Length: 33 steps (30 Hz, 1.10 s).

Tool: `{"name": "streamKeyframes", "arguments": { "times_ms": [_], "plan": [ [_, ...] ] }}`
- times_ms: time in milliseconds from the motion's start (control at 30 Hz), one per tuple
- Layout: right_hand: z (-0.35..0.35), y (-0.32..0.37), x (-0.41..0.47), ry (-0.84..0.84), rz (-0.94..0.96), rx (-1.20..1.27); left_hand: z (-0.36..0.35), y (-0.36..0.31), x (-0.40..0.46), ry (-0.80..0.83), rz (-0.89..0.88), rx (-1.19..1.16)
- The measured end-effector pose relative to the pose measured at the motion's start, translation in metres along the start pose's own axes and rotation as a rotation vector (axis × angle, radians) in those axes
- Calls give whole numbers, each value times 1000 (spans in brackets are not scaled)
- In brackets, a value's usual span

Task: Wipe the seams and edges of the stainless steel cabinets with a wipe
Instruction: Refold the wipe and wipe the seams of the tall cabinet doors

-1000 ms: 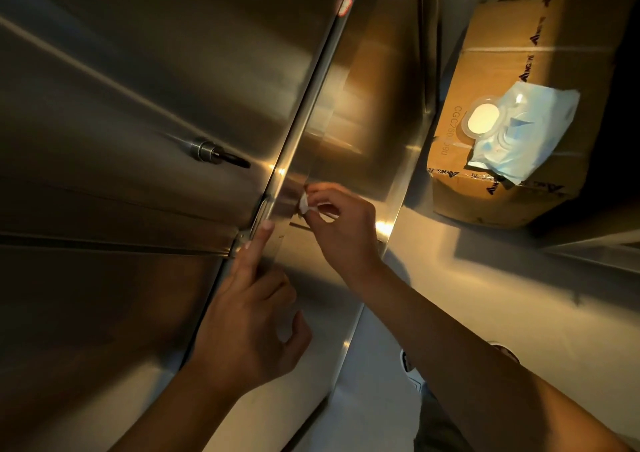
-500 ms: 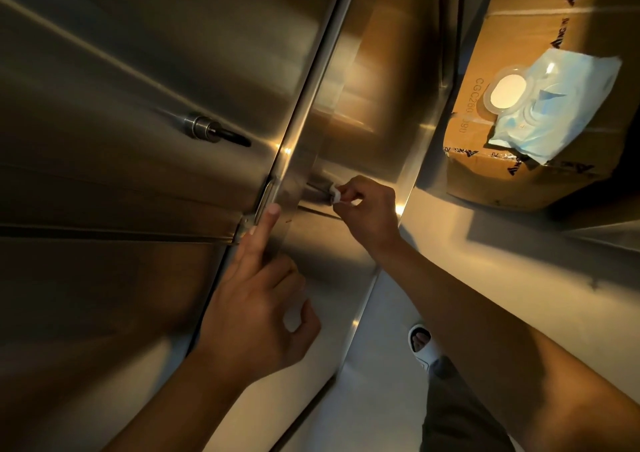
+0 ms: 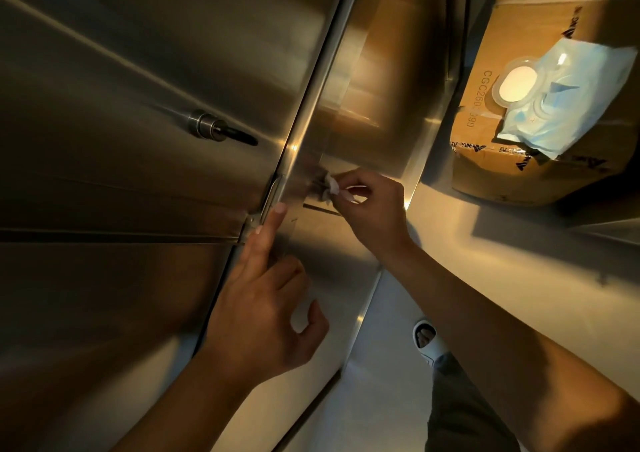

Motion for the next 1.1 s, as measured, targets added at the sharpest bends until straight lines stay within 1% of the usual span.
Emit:
{"name": "streamKeyframes", "arguments": {
  "times_ms": [100,200,267,400,533,667,700,833,967,1100],
  "plan": [
    [-9,39,-3,-25,84,77,-1,0,0,-14,-5,-4],
    [-13,42,-4,-53,115,99,-1,0,1,-35,-12,-15],
    [-13,22,-5,-57,116,72,-1,0,1,-43,-22,-19],
    [-4,-44,-4,-90,5,-52,-3,0,1,-55,-33,-27],
    [1,-97,1,-56,-67,-162,-2,1,2,-45,-37,-24],
    [5,-157,12,-2,-224,-422,-1,0,2,-38,-37,-19],
    [5,-167,16,24,-238,-491,-1,-1,2,-34,-37,-20],
    [4,-190,34,187,-174,-662,0,-1,2,-14,-10,-12],
    [8,-212,37,206,-214,-697,0,-2,2,6,-4,6],
    [2,-229,40,246,-261,-783,0,-1,1,20,-6,15]
  ]
}}
Point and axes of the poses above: each hand's wrist, its own x-axis towards the middle knuckle, its own z-axis out of the back of the hand, y = z × x, the point moved 2 cm from there along x, towards the middle knuckle, and after that the axes turned 9 degrees about -y, right-handed, at the moved point
